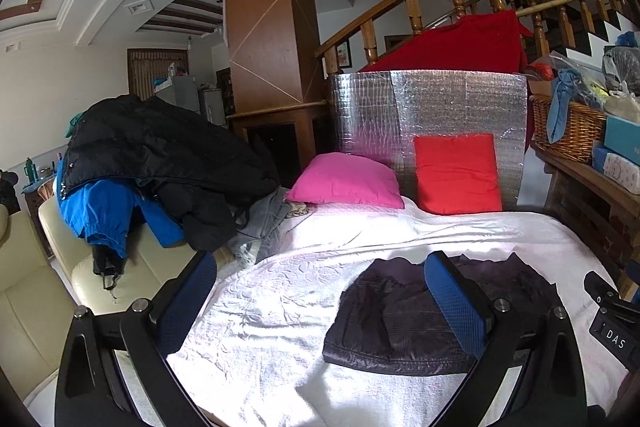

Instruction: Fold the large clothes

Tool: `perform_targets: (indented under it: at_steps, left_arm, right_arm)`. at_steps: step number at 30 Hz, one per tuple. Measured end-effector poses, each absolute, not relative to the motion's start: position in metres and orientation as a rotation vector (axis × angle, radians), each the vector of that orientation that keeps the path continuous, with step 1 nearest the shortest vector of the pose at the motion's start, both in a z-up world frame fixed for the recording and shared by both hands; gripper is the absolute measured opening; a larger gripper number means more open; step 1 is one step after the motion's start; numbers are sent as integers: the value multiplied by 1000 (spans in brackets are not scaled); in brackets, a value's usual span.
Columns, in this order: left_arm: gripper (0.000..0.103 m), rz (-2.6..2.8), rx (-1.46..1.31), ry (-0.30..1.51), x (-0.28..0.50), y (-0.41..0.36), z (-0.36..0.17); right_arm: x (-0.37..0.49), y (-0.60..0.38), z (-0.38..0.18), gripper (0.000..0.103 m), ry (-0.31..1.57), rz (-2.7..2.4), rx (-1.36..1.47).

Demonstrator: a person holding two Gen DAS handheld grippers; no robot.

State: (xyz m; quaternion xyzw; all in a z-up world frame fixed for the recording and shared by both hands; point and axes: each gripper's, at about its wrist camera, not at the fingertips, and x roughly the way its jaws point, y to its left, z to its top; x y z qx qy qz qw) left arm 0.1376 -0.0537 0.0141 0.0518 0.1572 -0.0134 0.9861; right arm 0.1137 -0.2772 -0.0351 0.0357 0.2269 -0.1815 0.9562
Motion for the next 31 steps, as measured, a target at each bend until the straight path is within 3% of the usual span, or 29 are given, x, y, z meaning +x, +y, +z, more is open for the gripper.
perform_targets:
  at_steps: [19, 31]
  left_arm:
    - [103, -83, 102, 299, 125, -64, 19]
    - [103, -70, 83, 306, 161, -63, 4]
  right_arm:
    - [91, -288, -31, 79, 452, -419, 84]
    - [132, -293, -42, 79, 485, -391, 74]
